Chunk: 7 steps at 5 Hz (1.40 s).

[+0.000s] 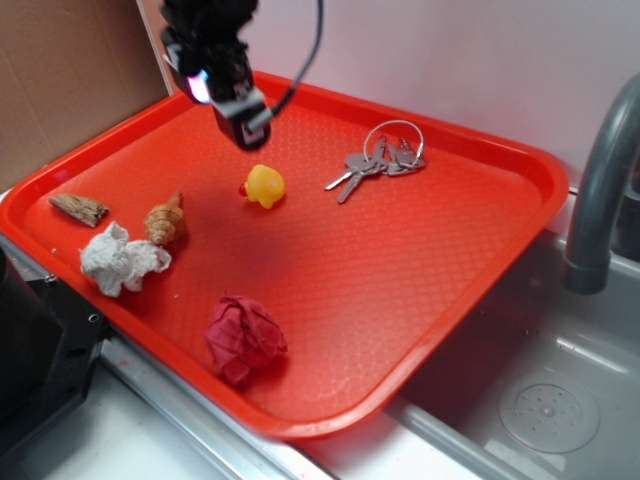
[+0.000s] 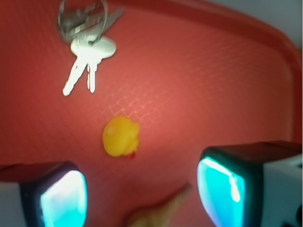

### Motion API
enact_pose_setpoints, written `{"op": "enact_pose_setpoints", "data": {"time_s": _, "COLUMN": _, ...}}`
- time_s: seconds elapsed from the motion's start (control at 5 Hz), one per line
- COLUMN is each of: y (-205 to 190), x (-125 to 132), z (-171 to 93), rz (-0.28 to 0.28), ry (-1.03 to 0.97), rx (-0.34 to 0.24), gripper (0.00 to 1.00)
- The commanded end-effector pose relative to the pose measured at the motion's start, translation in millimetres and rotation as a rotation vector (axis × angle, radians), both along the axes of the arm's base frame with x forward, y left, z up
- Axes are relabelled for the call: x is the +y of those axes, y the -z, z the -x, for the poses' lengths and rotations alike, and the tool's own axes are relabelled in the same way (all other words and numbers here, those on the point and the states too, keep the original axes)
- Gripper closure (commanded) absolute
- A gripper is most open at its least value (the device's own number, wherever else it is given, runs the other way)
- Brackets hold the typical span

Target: Grab the yellow duck.

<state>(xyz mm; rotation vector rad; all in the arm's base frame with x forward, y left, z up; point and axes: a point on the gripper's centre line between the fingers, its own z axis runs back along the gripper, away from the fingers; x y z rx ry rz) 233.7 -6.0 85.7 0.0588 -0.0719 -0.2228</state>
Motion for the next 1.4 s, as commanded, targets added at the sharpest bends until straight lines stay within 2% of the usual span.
{"op": "enact_pose_setpoints", "data": {"time_s": 0.0, "y": 27.6, "x": -14.1, "z": -9.8, "rz": -0.107, "ry": 0.171, "rx": 0.033, "gripper": 0.00}}
{"op": "enact_pose_setpoints", "data": {"time_s": 0.2, "y": 36.5, "x": -2.8, "z": -11.0, "rz": -0.129, "ry": 0.161, "rx": 0.031, "gripper": 0.00}}
{"op": "enact_pose_setpoints", "data": {"time_s": 0.4, "y": 48.3, "x": 6.4, "z": -15.5, "rz": -0.086, "ry": 0.169, "rx": 0.042, "gripper": 0.00}}
{"op": "enact_pose_setpoints", "data": {"time_s": 0.6, "y": 52.4, "x": 6.8, "z": -16.4, "rz": -0.083, "ry": 0.182, "rx": 0.049, "gripper": 0.00}}
{"op": "enact_pose_setpoints", "data": {"time_s": 0.8, "y": 53.1, "x": 1.1, "z": -14.4, "rz": -0.126, "ry": 0.175, "rx": 0.048, "gripper": 1.00}}
{"op": "enact_pose_setpoints", "data": {"time_s": 1.0, "y": 42.0, "x": 1.1, "z": -10.1, "rz": -0.129, "ry": 0.148, "rx": 0.020, "gripper": 1.00}}
{"op": "enact_pose_setpoints", "data": {"time_s": 1.2, "y": 12.4, "x": 1.5, "z": -1.3, "rz": -0.109, "ry": 0.080, "rx": -0.015, "gripper": 1.00}}
